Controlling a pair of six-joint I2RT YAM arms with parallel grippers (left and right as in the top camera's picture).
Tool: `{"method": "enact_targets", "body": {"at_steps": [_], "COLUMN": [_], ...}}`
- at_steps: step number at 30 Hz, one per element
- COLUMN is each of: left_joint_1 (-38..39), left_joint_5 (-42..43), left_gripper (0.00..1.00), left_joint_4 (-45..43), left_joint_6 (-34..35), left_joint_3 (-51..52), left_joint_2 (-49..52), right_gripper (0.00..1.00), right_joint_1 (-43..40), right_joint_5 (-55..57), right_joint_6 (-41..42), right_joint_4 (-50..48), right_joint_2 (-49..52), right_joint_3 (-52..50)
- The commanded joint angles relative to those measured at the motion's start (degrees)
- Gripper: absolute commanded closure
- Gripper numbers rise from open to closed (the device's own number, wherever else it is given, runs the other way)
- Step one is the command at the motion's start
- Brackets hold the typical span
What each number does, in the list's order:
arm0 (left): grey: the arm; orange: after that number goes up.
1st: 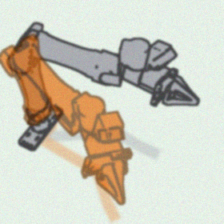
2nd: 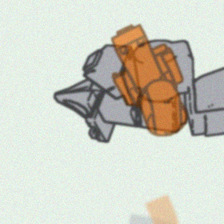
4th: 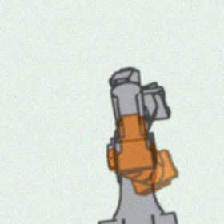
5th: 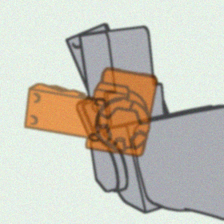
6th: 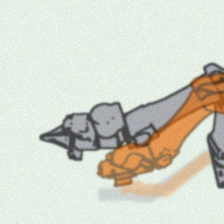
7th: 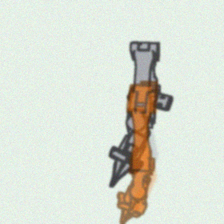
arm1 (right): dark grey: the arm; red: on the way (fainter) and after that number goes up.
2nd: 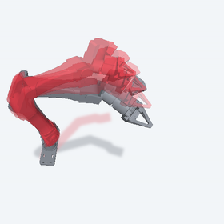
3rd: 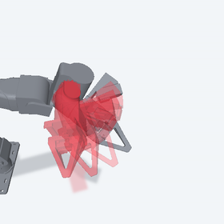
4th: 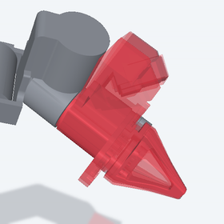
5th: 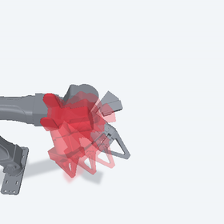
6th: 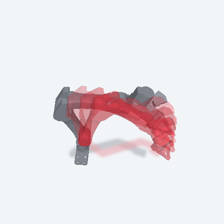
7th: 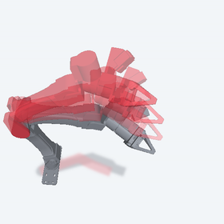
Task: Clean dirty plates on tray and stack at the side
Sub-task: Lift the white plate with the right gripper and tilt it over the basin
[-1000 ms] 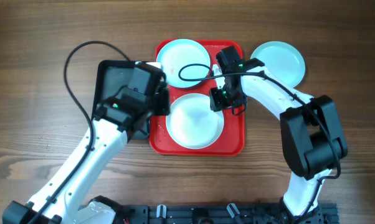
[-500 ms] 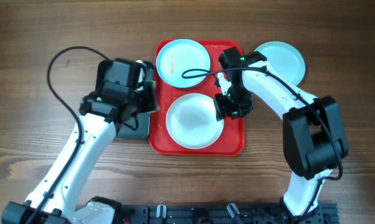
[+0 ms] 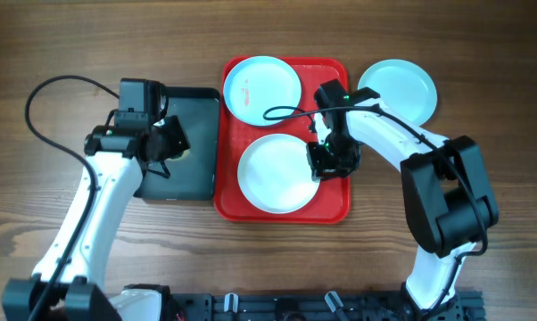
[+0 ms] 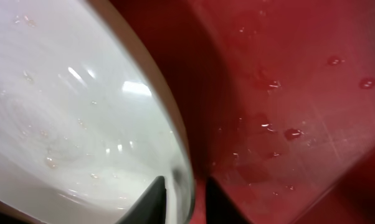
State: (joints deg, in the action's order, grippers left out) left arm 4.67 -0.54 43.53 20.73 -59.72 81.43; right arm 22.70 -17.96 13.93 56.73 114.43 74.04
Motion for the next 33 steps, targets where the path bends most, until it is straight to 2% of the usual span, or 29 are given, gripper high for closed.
{"method": "enact_targets", "body": {"at_steps": [1,5,9,15,18,21,24,29,33], "left_joint_1": [-0.7,-0.7,-1.3,-4.9,-7.6,-9.2,-9.7,-9.7,-9.7], "left_joint_5": [2.2,6.7,9.9,24.3,21.3,15.7,15.7,14.4,12.6], "left_gripper": [0.96,0.96,0.96,0.96,0.96,0.96,0.96,0.96,0.96], "left_joint_4": [-0.2,-0.3,-1.5,-5.5,-7.4,-7.7,-7.0,-6.6,-6.0], "left_joint_6": [-1.8,-6.5,-7.1,-7.0,-7.1,-7.1,-7.1,-7.1,-7.1], "left_joint_3": [-0.2,-0.2,-0.2,-0.2,-0.2,-0.2,-0.2,-0.2,-0.2], "left_joint_2": [5.9,7.5,5.9,-0.7,-5.4,-6.5,-6.4,-6.4,-6.3], "right_gripper": [0.96,0.96,0.96,0.96,0.96,0.96,0.96,0.96,0.96], "right_joint_1": [0.0,-0.1,-0.1,0.3,2.2,4.9,7.9,14.6,18.2], "right_joint_5": [-1.6,-1.3,-0.9,5.9,6.3,7.6,10.6,21.5,28.8], "right_joint_6": [-0.5,-0.5,-0.4,1.8,3.3,4.9,7.3,7.3,7.1], "right_joint_4": [-0.2,1.0,4.5,10.2,9.6,4.7,-1.9,-18.8,-26.8], "right_joint_2": [-0.5,-0.7,-2.6,-4.2,-4.2,-4.2,-4.2,-4.0,-3.7], "right_joint_3": [-0.3,1.7,6.4,15.0,18.1,19.0,19.0,19.0,18.9]}}
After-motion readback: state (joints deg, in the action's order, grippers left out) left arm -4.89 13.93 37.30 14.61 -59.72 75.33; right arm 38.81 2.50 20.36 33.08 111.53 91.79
